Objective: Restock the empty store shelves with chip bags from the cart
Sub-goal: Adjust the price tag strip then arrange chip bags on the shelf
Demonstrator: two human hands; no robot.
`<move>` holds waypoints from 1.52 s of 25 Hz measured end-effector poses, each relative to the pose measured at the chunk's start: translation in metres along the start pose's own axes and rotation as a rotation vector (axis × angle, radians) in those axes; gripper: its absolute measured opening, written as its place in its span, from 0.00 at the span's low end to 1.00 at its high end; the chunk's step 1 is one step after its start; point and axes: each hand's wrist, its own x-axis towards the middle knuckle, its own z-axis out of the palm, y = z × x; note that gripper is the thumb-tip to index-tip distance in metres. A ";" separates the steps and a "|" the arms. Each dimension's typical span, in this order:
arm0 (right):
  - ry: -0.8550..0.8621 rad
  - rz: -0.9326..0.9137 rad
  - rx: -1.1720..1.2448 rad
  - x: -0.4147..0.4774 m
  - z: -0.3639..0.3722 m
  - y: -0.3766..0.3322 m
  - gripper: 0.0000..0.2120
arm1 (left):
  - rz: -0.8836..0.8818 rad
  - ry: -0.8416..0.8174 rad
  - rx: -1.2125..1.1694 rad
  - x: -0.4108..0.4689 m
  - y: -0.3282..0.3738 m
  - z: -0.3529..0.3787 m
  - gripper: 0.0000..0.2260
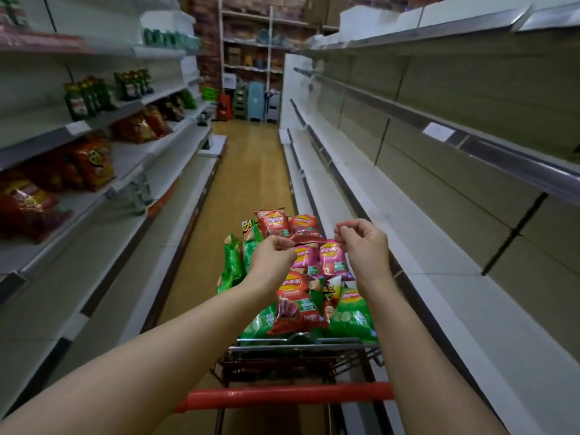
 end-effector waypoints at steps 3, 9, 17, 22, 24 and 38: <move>-0.040 0.118 -0.066 0.055 0.005 0.043 0.07 | -0.079 0.020 0.028 0.048 -0.015 0.015 0.07; -0.168 0.292 -0.342 0.158 0.016 0.140 0.08 | -0.256 0.033 0.126 0.137 -0.056 0.058 0.05; -0.421 0.526 -0.729 0.217 0.070 0.249 0.37 | -0.424 0.049 0.216 0.192 -0.092 0.077 0.13; -0.466 0.588 -0.901 0.225 0.080 0.275 0.44 | -0.457 0.001 0.219 0.201 -0.100 0.084 0.19; -0.521 0.571 -0.932 0.226 0.082 0.278 0.42 | -0.472 -0.013 0.267 0.202 -0.105 0.085 0.20; -0.338 0.355 -0.960 0.205 0.058 0.233 0.26 | -0.431 -0.046 0.366 0.182 -0.100 0.084 0.12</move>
